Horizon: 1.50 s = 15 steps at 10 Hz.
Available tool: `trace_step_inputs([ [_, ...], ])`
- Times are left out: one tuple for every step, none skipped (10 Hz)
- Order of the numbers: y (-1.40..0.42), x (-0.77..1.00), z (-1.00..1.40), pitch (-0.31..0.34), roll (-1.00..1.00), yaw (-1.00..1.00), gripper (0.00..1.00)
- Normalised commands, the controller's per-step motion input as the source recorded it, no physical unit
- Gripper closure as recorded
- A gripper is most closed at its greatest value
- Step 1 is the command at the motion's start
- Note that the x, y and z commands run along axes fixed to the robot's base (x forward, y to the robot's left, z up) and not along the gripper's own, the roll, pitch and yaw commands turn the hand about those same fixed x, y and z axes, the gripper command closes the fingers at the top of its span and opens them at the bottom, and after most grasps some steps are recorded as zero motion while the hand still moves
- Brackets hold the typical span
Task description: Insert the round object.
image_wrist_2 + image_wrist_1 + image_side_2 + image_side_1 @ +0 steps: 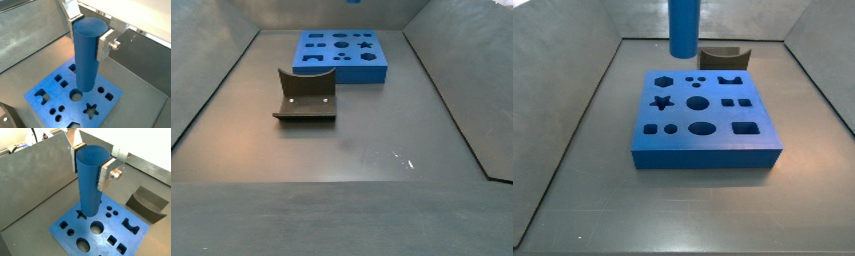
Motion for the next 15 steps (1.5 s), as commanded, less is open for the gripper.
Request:
trace_step_inputs([
  [0.00, 0.00, -0.16, 0.000, 0.00, 0.00, 1.00],
  [0.15, 0.07, -0.95, -0.004, 0.00, 0.08, 1.00],
  [0.18, 0.10, -1.00, -0.010, 0.00, 0.20, 1.00],
  [0.15, 0.19, -1.00, 0.000, 0.00, 0.13, 1.00],
  [0.00, 0.19, -1.00, 0.000, 0.00, 0.00, 1.00],
  [0.00, 0.25, -0.99, 0.000, -0.07, -0.04, 1.00],
  [0.00, 0.32, -0.73, 0.000, 0.00, -0.05, 1.00],
  [0.00, 0.11, 0.00, 0.071, 0.00, -0.05, 1.00],
  [0.00, 0.00, -0.04, 0.000, 0.00, 0.00, 1.00],
  [0.00, 0.29, -0.36, 0.000, 0.00, 0.00, 1.00],
  [0.00, 0.44, -0.54, 0.013, 0.03, 0.00, 1.00],
  [0.02, 0.35, -0.45, 0.016, 0.00, 0.00, 1.00],
  [0.00, 0.05, 0.00, 0.017, 0.00, -0.03, 1.00],
  [0.02, 0.00, 0.00, 0.000, 0.00, 0.00, 1.00],
  [0.11, -0.09, -0.09, 0.000, 0.06, 0.00, 1.00],
])
